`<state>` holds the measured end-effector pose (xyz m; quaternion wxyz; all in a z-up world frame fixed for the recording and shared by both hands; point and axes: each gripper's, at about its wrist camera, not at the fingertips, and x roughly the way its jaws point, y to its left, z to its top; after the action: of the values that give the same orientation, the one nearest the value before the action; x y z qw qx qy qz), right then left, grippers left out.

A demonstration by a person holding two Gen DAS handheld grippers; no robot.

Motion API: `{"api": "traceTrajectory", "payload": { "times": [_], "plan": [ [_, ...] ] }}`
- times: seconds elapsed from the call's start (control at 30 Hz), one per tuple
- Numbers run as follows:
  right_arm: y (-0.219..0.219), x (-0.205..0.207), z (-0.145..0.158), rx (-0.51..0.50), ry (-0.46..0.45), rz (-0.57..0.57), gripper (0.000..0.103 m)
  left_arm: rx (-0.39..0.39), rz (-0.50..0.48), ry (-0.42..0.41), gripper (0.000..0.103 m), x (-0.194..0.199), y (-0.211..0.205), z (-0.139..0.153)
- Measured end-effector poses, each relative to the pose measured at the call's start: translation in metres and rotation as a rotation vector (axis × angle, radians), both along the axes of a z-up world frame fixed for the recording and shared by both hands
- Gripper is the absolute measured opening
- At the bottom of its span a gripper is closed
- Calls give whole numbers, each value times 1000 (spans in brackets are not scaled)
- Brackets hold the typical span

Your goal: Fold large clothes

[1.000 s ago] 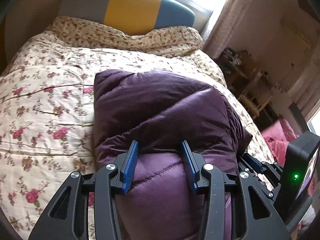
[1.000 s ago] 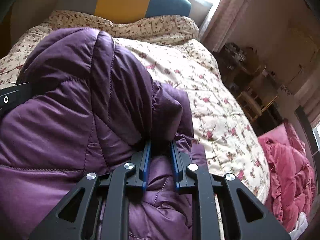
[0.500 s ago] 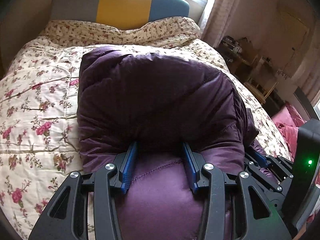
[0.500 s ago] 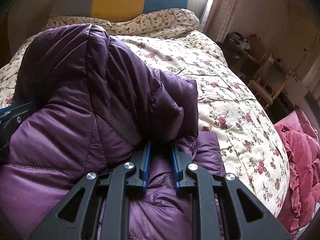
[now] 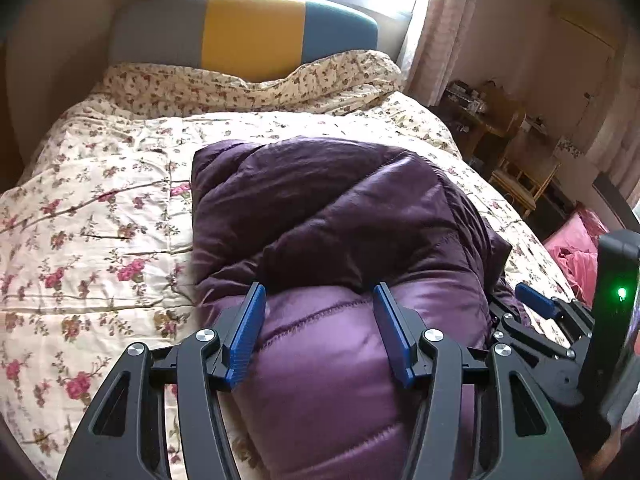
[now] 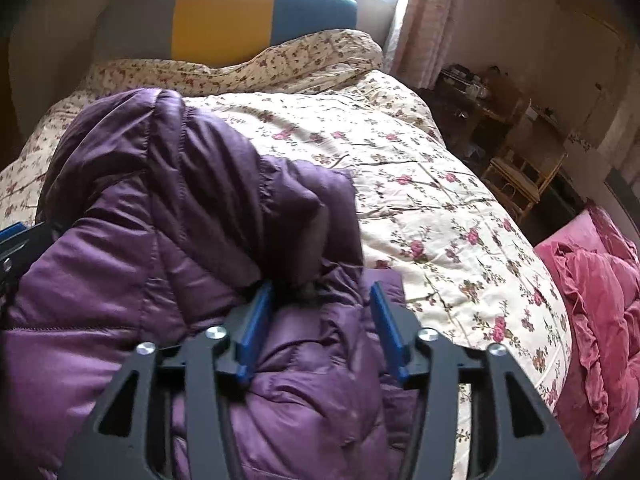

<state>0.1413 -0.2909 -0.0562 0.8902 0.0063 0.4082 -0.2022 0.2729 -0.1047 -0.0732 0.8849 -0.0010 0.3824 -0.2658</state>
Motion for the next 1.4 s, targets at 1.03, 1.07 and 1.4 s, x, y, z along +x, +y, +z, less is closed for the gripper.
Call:
{"api": "traceTrajectory", "payload": {
  "times": [1.03,1.07,1.4],
  "plan": [
    [-21,0,-19,251,5,85,37,-324,-85,326,90,22,42,-55],
    [-20,-1,-19,250,5,92,32,-321,-90,322,86,22,39,-54],
    [-5,-8,-10,228,-25,149,14,-290,-155,254,51,7,43,-29]
  ]
}}
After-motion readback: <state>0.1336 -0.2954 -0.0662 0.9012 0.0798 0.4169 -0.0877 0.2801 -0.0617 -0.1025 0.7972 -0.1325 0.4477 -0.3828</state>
